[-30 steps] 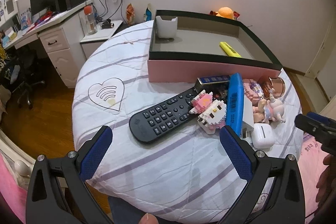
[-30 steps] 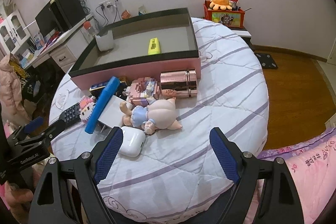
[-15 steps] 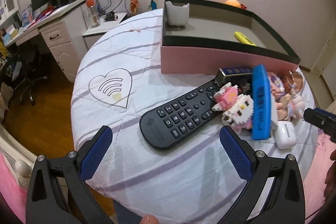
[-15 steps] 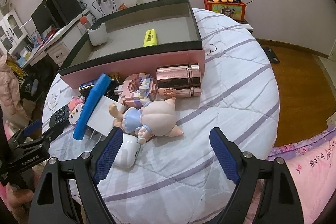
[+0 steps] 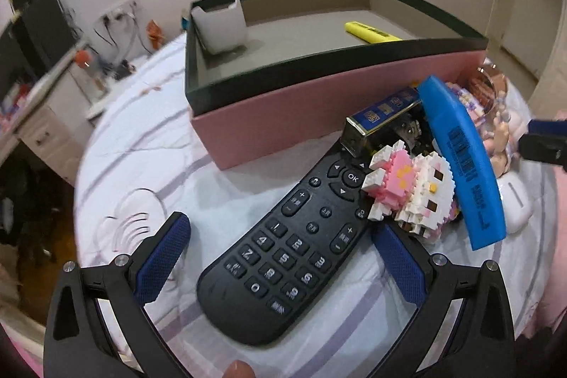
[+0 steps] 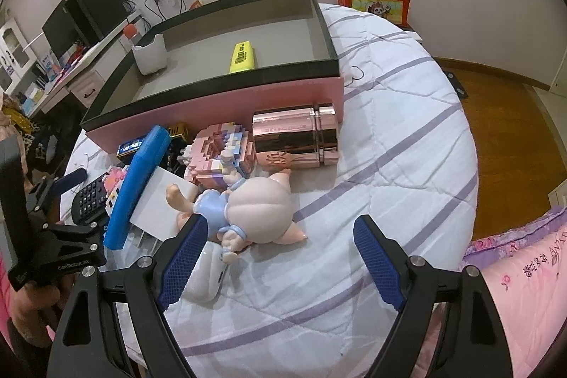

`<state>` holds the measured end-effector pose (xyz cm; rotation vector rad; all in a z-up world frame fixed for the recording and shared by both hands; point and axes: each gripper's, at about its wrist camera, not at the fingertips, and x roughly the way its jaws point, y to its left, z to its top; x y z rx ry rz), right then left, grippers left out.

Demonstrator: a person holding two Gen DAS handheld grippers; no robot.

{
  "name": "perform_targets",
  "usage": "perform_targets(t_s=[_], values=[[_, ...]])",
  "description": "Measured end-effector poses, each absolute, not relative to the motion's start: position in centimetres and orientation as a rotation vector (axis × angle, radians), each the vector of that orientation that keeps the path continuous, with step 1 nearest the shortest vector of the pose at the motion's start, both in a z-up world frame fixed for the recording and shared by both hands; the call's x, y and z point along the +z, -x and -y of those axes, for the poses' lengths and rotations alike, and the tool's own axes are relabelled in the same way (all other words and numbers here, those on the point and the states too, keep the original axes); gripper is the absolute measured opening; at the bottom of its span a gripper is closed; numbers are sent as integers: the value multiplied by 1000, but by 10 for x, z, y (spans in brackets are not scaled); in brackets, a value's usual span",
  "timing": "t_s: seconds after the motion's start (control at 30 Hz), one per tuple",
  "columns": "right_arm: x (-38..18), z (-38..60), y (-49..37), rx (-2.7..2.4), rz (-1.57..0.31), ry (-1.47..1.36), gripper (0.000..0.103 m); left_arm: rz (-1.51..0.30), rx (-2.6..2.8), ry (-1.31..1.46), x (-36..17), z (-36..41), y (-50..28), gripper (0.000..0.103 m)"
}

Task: Organize rigid objects
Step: 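Grasp the black TV remote with the left tool while the right tool grasps the doll figure, then carry the remote and doll into the box tray and open both tools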

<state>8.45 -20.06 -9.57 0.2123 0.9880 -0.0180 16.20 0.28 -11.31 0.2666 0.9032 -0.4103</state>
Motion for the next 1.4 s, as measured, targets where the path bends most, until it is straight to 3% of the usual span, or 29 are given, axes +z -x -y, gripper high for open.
perform_targets(t_s=[0.2,0.43,0.57,0.9,0.97,1.07,1.2,1.23,1.27,1.33,1.4], values=[[-99,200,-89,-15,-994,-215,86,-899,-474,-249,-112,-3,-161,94],[-98,202,-90,-21,-996,-214,86,-916,-537,-320,-111,3,-169,96],[-98,202,-89,-22,-993,-216,86,-911,-583,-300,-109,6,-162,74],[-98,205,-87,0,-992,-212,81,-915,-539,-278,-101,12,-119,45],[-99,204,-89,10,-988,-211,81,-912,-521,-276,-102,13,-117,46],[-101,204,-93,19,-974,-224,81,-910,-486,-266,-104,16,-126,57],[-104,205,-100,26,-958,-243,81,-911,-473,-216,-106,20,-134,57],[-105,206,-101,38,-952,-251,76,-906,-469,-203,-107,20,-134,56],[-106,206,-101,50,-946,-266,57,-903,-463,-198,-107,20,-133,52],[-104,204,-101,75,-944,-270,43,-905,-458,-179,-106,19,-132,46],[-101,195,-101,66,-943,-212,43,-909,-452,-155,-106,16,-129,44]])
